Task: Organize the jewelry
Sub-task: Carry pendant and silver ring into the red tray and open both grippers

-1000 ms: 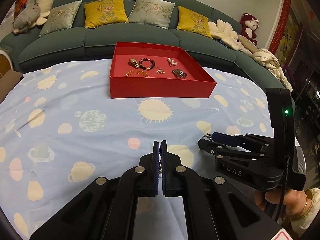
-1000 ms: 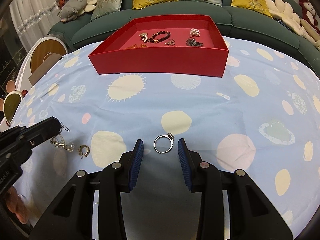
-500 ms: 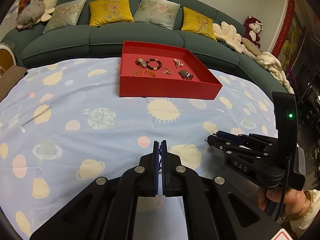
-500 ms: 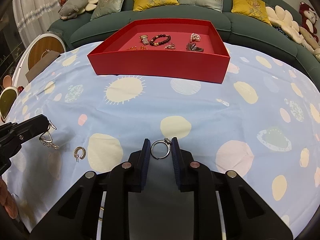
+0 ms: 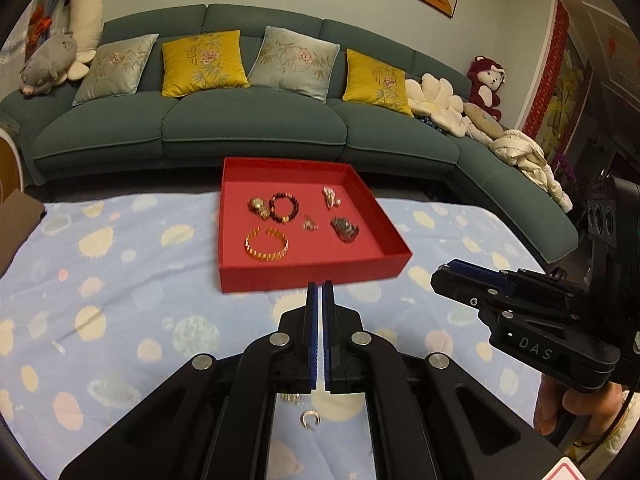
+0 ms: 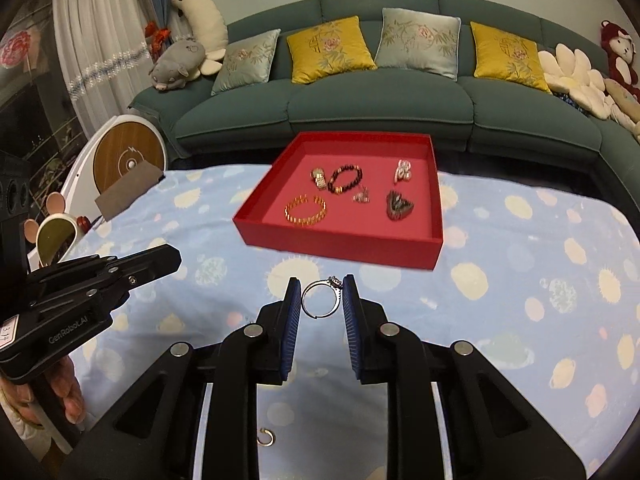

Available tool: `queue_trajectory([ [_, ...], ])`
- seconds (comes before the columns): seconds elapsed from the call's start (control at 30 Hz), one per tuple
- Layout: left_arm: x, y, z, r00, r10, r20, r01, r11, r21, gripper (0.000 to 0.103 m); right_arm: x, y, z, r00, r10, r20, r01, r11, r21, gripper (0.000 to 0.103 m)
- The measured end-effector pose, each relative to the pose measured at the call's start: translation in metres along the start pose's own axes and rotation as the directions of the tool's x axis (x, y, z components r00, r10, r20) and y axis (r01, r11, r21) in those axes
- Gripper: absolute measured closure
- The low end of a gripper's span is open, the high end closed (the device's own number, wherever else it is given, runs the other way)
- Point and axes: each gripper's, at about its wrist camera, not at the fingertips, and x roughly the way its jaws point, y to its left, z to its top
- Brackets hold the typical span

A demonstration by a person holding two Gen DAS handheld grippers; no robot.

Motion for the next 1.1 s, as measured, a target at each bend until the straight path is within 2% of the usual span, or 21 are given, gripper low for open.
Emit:
queue_trajectory([
  [0.17,0.032,-0.001,0.06,0.999,0.025,0.03,-0.026,0.999,0.031,0.102,0.016,-0.022,0.057,0.999,0.004,0.043,-0.006,0.999,0.045,0.082],
  [0.3,0.073,0.01,0.091,1.0,0.03,0.008,-0.03,0.999,0.01,0.102,0.05,-0.047,0.095,0.999,0.018,0.051,-0.024,0.993,0.119,0.082],
  [0.5,0.137,0.026,0.107,0.997,0.066,-0.046,-0.066,0.998,-0.003,0.102,0.119,-0.068,0.122,1.0,0.018,0.006,-0.019,0.983,0.184,0.082],
  [0.7,0.179,0.042,0.103,0.991,0.1,-0.086,-0.101,0.995,-0.002,0.102,0.177,-0.072,0.122,0.998,-0.016,-0.067,0.027,0.986,0.165,0.082],
  [0.77,0.185,0.048,0.102,0.991,0.105,-0.087,-0.108,0.994,-0.028,0.099,0.187,-0.072,0.119,0.997,-0.015,-0.081,0.027,0.988,0.149,0.081],
  [0.8,0.187,0.052,0.102,0.991,0.094,-0.091,-0.098,0.994,-0.046,0.092,0.19,-0.072,0.118,0.997,-0.024,-0.078,0.035,0.989,0.141,0.08],
  [0.83,0.188,0.055,0.103,0.992,0.085,-0.097,-0.092,0.994,-0.065,0.079,0.192,-0.072,0.118,0.997,-0.029,-0.076,0.039,0.99,0.136,0.078],
  [0.9,0.183,0.061,0.103,0.991,0.102,-0.081,-0.11,0.989,-0.096,0.068,0.19,-0.073,0.116,0.998,-0.036,-0.056,0.044,0.989,0.145,0.07],
  [1.0,0.162,0.066,0.105,0.994,0.101,-0.043,-0.106,0.987,-0.12,0.063,0.174,-0.076,0.116,0.999,-0.036,-0.008,0.037,0.986,0.163,0.068],
  [1.1,0.128,0.07,0.105,0.997,0.075,0.006,-0.073,0.987,-0.144,0.063,0.14,-0.08,0.114,0.998,-0.033,0.05,0.024,0.983,0.18,0.068],
])
